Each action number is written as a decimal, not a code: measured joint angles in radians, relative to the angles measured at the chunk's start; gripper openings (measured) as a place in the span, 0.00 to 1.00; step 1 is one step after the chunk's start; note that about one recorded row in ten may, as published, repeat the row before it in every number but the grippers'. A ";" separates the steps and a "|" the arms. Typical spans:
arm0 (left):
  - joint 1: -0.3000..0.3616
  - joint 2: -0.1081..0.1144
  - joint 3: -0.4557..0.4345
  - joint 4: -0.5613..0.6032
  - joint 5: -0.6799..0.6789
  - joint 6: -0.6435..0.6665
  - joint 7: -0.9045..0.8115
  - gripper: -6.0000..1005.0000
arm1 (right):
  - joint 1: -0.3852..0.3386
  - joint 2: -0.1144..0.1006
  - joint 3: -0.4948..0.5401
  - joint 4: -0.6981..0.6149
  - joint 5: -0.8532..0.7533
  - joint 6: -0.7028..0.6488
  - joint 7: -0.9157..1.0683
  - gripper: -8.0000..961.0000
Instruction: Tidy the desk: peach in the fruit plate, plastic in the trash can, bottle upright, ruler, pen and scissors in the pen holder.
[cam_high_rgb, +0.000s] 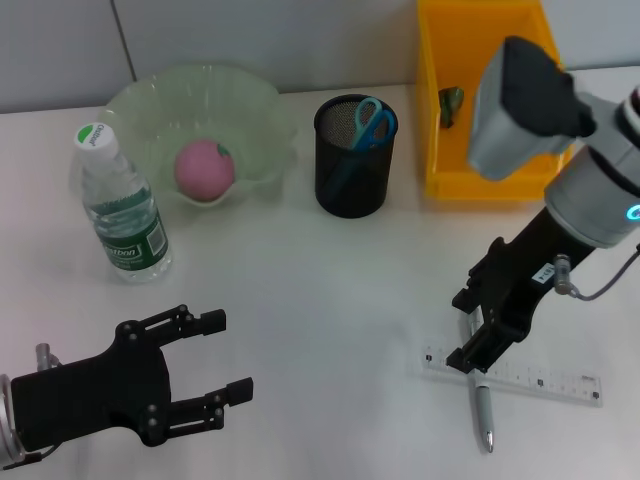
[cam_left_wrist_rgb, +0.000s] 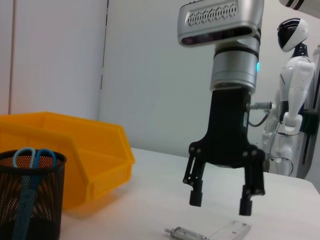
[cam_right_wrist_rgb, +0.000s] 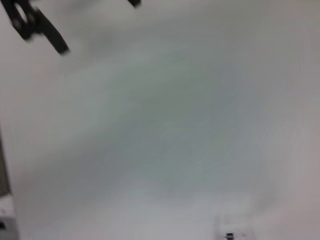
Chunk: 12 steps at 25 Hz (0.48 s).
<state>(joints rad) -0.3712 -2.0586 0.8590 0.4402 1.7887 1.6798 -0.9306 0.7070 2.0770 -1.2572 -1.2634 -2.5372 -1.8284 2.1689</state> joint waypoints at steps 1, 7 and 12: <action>0.000 0.000 0.000 0.000 0.000 0.000 0.000 0.80 | 0.005 0.000 -0.017 0.002 -0.009 0.009 0.003 0.81; -0.004 0.000 -0.003 0.000 0.000 -0.003 -0.001 0.80 | 0.037 0.002 -0.113 0.051 -0.029 0.066 0.021 0.81; -0.006 -0.001 -0.006 0.000 0.000 -0.003 -0.002 0.80 | 0.050 0.004 -0.202 0.099 -0.049 0.131 0.040 0.81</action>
<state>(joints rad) -0.3770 -2.0598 0.8531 0.4403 1.7886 1.6765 -0.9325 0.7567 2.0811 -1.4595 -1.1644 -2.5864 -1.6975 2.2093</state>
